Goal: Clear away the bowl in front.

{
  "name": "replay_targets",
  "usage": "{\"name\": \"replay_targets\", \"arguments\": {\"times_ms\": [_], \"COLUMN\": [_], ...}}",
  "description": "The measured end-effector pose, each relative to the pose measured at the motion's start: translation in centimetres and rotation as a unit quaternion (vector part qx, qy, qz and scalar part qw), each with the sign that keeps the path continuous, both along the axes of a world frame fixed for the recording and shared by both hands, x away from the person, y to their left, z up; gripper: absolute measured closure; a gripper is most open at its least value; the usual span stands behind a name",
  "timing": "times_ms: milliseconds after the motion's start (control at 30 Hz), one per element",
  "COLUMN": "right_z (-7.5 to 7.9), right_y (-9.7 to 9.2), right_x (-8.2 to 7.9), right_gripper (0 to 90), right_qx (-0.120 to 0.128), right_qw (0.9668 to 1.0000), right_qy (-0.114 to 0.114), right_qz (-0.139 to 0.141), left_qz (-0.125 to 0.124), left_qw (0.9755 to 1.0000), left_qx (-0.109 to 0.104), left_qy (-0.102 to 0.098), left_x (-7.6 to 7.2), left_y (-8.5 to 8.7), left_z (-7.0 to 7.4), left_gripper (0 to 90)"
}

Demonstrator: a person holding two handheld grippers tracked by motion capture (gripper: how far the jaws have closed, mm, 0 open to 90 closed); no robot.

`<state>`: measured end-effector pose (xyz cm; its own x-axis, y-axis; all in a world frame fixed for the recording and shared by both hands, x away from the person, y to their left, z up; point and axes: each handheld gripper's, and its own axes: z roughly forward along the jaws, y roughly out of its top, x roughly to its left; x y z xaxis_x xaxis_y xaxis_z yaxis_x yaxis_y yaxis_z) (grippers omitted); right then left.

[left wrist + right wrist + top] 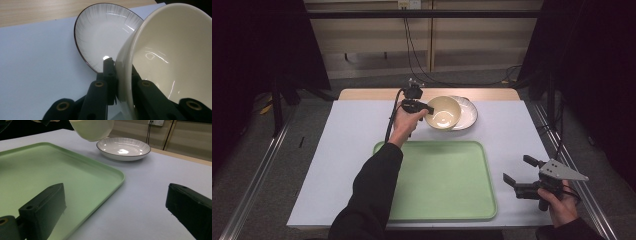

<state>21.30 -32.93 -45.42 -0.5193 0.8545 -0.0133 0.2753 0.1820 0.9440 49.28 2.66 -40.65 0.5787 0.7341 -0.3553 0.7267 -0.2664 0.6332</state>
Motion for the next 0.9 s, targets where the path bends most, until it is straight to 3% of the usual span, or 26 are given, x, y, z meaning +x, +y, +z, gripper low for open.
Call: {"name": "replay_targets", "arguments": {"times_ms": [400,600,900], "right_z": [0.0,0.0,0.0], "right_y": [0.0,0.0,0.0], "right_x": [0.0,0.0,0.1], "right_gripper": [2.2,2.2,2.2], "right_qx": [0.001,0.002,0.001], "right_qw": [1.0,1.0,1.0], "right_qy": [-0.001,-0.002,-0.001], "right_qz": [0.001,0.0,0.003], "left_qz": [-0.04,-0.065,-0.084], "left_qw": [0.9992,0.9979,0.9963], "left_qx": [-0.009,0.002,-0.001], "left_qy": [0.004,0.007,0.019], "left_x": [-2.4,-3.3,-4.2], "left_y": [-1.6,-2.2,-3.2], "left_z": [0.6,1.0,0.8], "left_gripper": [84.1,84.1,84.1]}}
